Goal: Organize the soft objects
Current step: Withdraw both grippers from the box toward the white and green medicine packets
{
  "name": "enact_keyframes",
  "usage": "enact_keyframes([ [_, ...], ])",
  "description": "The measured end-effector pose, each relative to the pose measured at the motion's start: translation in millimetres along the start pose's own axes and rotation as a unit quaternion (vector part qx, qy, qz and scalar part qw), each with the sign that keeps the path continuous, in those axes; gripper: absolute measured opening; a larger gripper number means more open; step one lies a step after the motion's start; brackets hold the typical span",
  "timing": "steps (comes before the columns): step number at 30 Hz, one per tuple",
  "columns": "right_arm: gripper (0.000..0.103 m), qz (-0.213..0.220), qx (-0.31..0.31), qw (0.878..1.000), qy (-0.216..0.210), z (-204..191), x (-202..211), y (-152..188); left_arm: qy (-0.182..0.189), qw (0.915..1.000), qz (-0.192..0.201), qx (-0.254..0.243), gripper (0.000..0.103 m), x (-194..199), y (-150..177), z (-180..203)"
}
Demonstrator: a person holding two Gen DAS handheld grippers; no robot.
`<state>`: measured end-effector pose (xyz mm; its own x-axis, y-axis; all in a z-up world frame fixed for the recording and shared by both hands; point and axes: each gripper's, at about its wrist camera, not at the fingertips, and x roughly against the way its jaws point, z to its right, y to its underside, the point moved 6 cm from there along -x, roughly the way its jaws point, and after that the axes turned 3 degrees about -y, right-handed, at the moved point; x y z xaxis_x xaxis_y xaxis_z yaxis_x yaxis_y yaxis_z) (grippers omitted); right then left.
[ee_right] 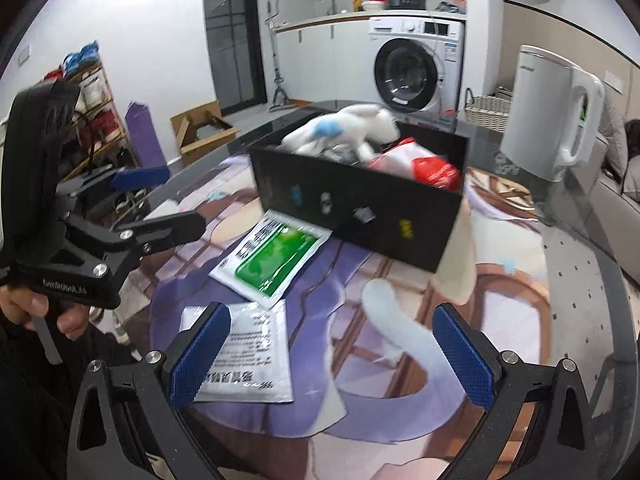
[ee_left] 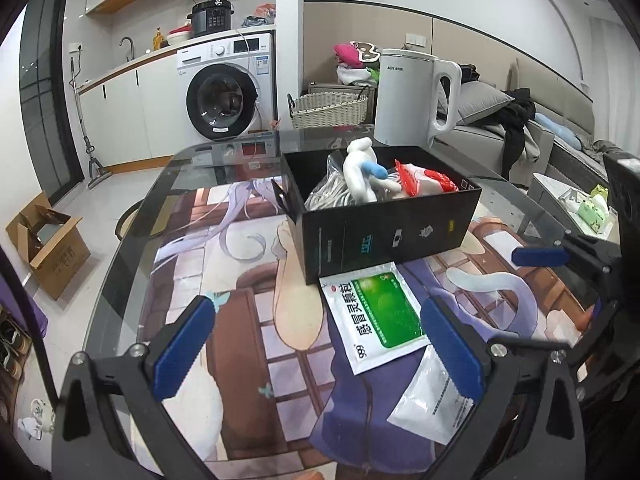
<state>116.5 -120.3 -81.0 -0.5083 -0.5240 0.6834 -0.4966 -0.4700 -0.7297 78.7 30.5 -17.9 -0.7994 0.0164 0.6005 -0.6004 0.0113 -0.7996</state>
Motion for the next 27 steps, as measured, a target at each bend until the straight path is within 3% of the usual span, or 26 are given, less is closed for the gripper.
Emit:
enact_keyframes([
  [13, 0.102, -0.05, 0.04, 0.997, -0.05, -50, -33, 12, -0.006, 0.9996, -0.007, 0.028, 0.103, -5, 2, -20],
  [18, 0.102, -0.05, 0.063, 0.996, -0.035, -57, -37, 15, -0.005, 0.9995, -0.012, 0.028, 0.103, -8, 4, -19],
  [27, 0.102, -0.051, 0.038, 0.998, -0.01, -28, -36, 14, -0.005, 0.9994, -0.021, 0.026, 0.103, -14, 6, -17],
])
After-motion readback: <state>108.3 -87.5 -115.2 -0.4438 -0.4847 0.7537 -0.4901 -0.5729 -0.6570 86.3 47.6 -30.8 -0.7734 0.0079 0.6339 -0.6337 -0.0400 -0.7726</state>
